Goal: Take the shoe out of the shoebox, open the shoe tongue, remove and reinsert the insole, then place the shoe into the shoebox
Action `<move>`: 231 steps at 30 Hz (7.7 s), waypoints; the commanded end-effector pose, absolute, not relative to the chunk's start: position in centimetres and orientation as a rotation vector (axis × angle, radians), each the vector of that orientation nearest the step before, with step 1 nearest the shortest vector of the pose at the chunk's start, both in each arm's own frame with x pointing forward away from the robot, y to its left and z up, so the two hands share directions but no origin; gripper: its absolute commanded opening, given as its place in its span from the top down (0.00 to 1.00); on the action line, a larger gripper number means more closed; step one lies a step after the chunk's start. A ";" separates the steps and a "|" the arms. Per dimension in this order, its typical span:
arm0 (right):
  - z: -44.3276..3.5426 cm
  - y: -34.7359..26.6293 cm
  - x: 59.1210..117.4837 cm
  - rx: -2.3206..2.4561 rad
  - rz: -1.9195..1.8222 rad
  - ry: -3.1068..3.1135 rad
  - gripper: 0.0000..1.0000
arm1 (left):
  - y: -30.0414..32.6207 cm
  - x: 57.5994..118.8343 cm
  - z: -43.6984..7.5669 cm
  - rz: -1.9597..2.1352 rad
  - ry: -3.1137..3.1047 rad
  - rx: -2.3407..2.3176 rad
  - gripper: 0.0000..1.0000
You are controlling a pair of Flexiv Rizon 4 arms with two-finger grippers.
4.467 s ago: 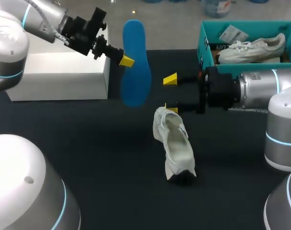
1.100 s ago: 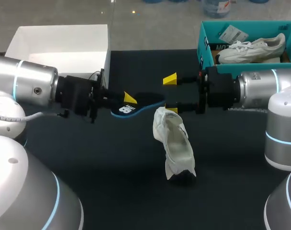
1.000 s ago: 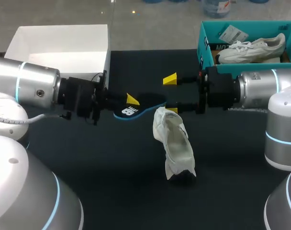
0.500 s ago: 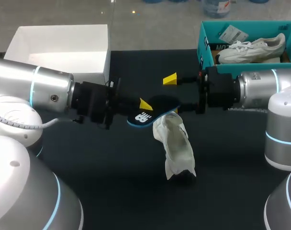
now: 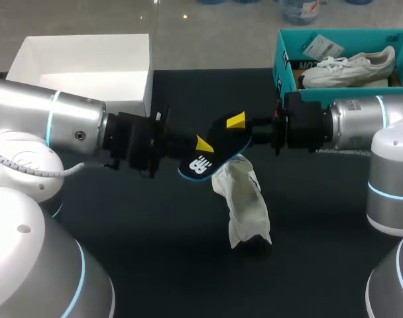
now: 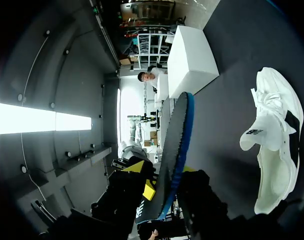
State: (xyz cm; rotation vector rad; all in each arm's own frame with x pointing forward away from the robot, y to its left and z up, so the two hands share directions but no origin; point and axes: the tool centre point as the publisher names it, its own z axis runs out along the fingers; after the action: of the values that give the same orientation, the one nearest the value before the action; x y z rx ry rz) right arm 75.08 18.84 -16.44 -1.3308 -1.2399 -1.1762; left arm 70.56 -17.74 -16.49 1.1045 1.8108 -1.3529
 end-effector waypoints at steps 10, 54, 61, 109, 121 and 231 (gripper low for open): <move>-16.5 18.9 75.0 -1.334 -1.176 -1.240 1.00 | -17.6 70.5 -17.0 -1.337 1.803 1.095 1.00; -16.5 18.9 75.0 -1.334 -1.176 -1.240 1.00 | -15.1 76.9 -9.1 -0.997 1.758 1.547 0.00; -16.5 18.9 75.0 -1.334 -1.176 -1.240 1.00 | -15.1 76.9 -9.1 -0.997 1.758 1.547 0.00; -15.7 15.3 71.0 -1.199 -1.033 -1.370 1.00 | -15.1 76.9 -9.1 -0.997 1.758 1.547 0.00; -15.9 15.8 71.2 -1.221 -1.001 -1.346 1.00 | -15.1 76.9 -9.1 -0.997 1.758 1.547 0.00; -15.9 15.8 71.2 -1.221 -1.001 -1.346 1.00 | -12.6 77.0 -10.6 -1.132 1.487 1.511 0.00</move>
State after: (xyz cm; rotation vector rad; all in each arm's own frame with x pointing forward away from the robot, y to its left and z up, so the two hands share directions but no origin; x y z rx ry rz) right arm 71.33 15.80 -15.98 -1.2170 -1.3445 -1.0032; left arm 76.71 -14.47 -8.18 1.7234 1.6796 -0.9315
